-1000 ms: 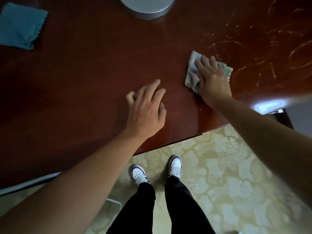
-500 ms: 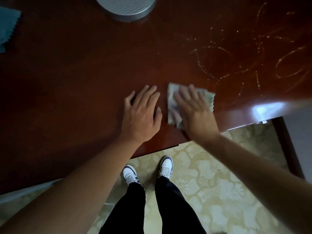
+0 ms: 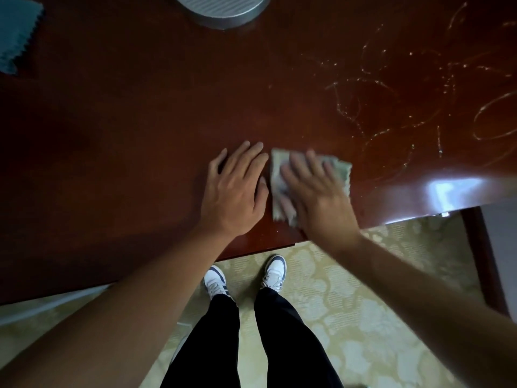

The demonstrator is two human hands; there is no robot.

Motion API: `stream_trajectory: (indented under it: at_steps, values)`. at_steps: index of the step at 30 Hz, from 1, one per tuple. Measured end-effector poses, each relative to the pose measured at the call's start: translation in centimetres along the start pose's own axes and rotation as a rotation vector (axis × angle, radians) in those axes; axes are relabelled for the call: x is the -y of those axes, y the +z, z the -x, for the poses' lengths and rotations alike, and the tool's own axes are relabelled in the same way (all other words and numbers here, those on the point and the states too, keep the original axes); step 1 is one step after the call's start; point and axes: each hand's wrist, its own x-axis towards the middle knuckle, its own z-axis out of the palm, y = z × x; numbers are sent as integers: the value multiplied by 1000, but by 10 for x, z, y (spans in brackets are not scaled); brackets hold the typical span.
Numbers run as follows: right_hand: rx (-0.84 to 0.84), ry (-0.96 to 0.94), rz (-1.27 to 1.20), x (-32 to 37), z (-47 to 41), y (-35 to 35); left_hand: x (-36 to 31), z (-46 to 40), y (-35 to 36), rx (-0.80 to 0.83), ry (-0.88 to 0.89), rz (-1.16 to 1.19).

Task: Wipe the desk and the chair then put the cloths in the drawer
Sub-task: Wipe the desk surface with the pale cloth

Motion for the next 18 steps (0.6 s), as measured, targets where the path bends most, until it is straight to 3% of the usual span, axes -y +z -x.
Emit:
stream_trajectory:
  at_steps: [4, 9, 14, 18]
  values:
    - [12, -85, -56, -7, 9, -6, 0, 0, 0, 6, -1, -2]
    - [-11, 155, 1, -41, -51, -14, 0, 0, 0, 14, -11, 5]
    - [18, -31, -31, -2, 10, -4, 0, 0, 1, -6, -7, 13]
    - [16, -90, -33, -19, -5, -3, 1, 0, 1, -1, -4, 2]
